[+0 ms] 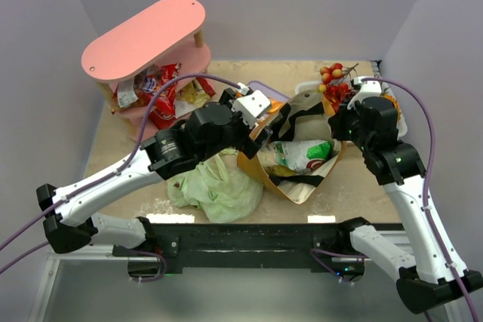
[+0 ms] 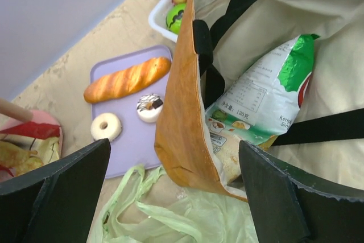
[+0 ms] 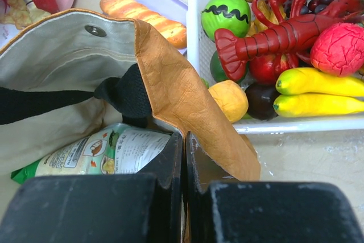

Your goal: Place the mixed food into the grocery bags and tie them

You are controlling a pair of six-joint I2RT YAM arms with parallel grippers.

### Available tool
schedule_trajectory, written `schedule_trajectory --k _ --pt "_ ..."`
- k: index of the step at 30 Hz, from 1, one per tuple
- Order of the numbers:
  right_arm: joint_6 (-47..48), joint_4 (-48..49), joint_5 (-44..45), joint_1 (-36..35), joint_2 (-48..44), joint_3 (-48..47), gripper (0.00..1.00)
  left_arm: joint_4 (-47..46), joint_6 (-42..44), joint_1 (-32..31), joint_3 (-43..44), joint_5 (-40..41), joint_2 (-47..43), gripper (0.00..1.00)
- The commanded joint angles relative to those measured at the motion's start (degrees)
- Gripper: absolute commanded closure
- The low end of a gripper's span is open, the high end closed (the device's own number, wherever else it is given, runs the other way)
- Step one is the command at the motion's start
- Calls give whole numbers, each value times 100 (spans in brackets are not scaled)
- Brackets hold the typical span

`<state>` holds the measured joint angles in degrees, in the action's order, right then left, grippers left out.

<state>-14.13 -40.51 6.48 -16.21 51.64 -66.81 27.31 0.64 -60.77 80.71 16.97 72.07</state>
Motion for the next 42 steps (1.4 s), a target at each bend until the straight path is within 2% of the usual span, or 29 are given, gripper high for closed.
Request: schedule_trajectory --k 1,2,3,4,5,6,7,8,9,10,13,16,19,23,26,27,29,30,31,33,36,39,42 --pt "-46 70 -24 21 -145 -113 100 81 -231 100 -64 -97 272 0" --pt "-37 -26 2 21 -145 -148 100 125 -240 144 -46 -167 342 1" --pt "-37 -79 11 30 -154 -227 100 273 -249 197 -38 -377 508 8" --pt "-20 -141 55 21 -163 -271 91 344 -275 345 -3 -457 596 21" --pt "-11 -280 72 30 -154 -324 84 397 -310 434 -11 -501 658 58" --pt "-2 -369 99 21 -137 -429 78 415 -389 539 -29 -746 711 76" --pt "-2 -457 108 21 -110 -482 67 398 -433 810 -46 -939 764 88" --pt "-2 -640 151 21 -101 -535 61 363 -495 934 -64 -1141 773 100" --pt "7 -729 152 30 -101 -614 56 258 -582 1066 -116 -1413 764 100" --pt "7 -808 160 21 -110 -640 42 188 -609 1198 -143 -1451 756 100" --pt "24 -1134 47 21 -101 -737 24 29 -671 1313 -169 -1618 755 100" --pt "42 -1485 38 21 -101 -851 17 -85 -715 1428 -169 -1671 791 100" --pt "42 -1608 99 21 -127 -861 15 -156 -759 1524 -204 -1978 800 100" --pt "-28 -1697 3 21 -92 -729 18 -200 -794 1604 -240 -2075 791 100" --pt "-90 -1723 -173 30 -110 -580 28 -217 -829 1639 -240 -2031 756 100" --pt "-64 -1775 -200 30 -66 -605 49 -226 -838 1648 -240 -2022 738 100" --pt "-11 -1916 -314 21 4 -832 74 -235 -873 1674 -126 -2031 712 100" --pt "50 -1960 -314 30 56 -973 90 -218 -882 1709 -47 -2057 703 100" --pt "86 -2056 -279 21 92 -1149 95 -174 -934 1718 58 -2092 694 100" --pt "138 -2110 -235 21 136 -1764 100 -147 -987 1727 436 -2224 668 100" --pt "147 -2040 -156 30 136 -2388 100 -191 -1119 1718 805 -2487 554 100" --pt "112 -1952 -278 21 145 -2566 100 -147 -1224 1727 999 -2707 509 100" --pt "42 -1785 -533 21 127 -2268 100 -16 -1268 1736 947 -2805 509 100"
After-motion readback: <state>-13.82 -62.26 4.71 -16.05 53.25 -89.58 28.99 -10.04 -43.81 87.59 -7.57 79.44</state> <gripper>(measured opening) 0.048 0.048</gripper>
